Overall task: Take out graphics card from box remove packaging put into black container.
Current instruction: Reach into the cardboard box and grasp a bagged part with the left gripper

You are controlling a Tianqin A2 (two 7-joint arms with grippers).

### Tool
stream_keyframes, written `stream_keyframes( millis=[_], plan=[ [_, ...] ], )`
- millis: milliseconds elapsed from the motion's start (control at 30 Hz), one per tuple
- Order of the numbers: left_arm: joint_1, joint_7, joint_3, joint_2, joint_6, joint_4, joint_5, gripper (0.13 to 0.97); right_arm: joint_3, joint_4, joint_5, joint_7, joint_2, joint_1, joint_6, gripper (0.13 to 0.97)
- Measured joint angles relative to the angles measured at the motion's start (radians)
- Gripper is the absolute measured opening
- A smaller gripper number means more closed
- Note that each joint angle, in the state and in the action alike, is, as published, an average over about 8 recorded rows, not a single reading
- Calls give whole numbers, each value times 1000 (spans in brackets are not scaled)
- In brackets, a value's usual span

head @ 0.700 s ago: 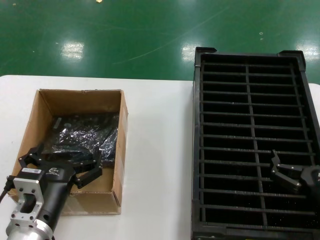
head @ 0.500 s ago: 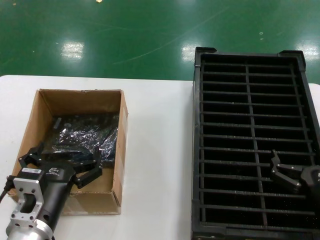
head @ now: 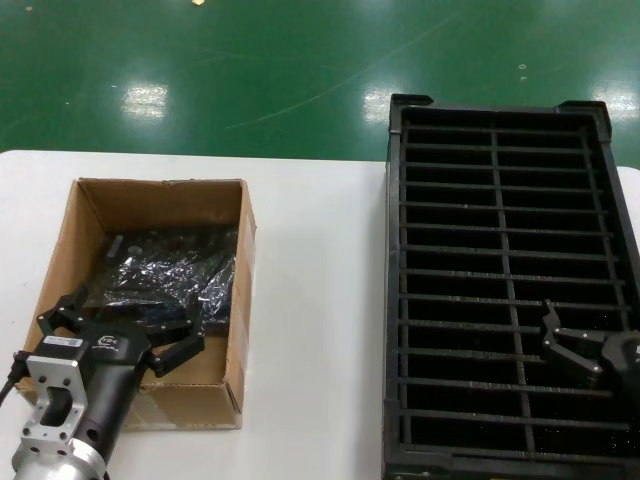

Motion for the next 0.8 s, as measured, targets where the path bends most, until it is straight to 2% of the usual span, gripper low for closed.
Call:
stream_keyframes(
  millis=[67, 133, 200, 300, 400, 567, 667, 800],
  plan=[
    [-2, -1, 5, -11, 2, -2, 1, 966, 0, 0, 0, 0, 0, 0, 0, 966],
    [-7, -4, 19, -37, 2, -5, 3, 966, 0, 0, 0, 0, 0, 0, 0, 966],
    [-18, -11, 39, -76, 9, -5, 17, 966, 0, 0, 0, 0, 0, 0, 0, 966],
    [-56, -29, 77, -154, 42, 5, 84, 966, 0, 0, 0, 0, 0, 0, 0, 966],
    [-127, -58, 120, -237, 116, 31, 203, 966, 0, 0, 0, 0, 0, 0, 0, 966],
    [-312, -104, 216, -347, 297, 104, 438, 966, 0, 0, 0, 0, 0, 0, 0, 966],
    [-423, -117, 281, -383, 413, 156, 570, 966, 0, 0, 0, 0, 0, 0, 0, 966],
    [-531, -106, 346, -397, 540, 223, 727, 964, 0, 0, 0, 0, 0, 0, 0, 966]
  ],
)
